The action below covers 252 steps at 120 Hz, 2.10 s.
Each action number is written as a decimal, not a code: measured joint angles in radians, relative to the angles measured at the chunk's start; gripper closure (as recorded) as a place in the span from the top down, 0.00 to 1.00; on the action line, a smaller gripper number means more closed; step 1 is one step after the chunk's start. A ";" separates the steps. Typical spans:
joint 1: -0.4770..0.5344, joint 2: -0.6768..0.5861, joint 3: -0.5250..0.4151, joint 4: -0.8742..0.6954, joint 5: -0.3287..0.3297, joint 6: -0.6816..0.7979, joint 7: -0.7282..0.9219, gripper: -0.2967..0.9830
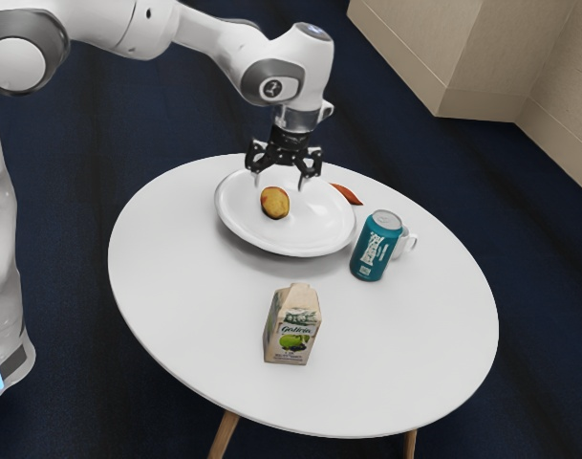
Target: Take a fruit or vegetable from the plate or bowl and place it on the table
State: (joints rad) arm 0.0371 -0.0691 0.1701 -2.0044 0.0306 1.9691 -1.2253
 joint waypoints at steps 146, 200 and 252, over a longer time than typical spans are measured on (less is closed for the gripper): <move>0.013 0.078 -0.002 -0.038 -0.007 0.099 0.021 0.57; 0.013 -0.071 -0.103 -0.038 -0.002 0.020 0.048 0.50; -0.012 -0.389 -0.255 -0.300 -0.007 -0.035 0.092 0.47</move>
State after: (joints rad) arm 0.0248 -0.4578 -0.0845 -2.3044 0.0241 1.9337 -1.1334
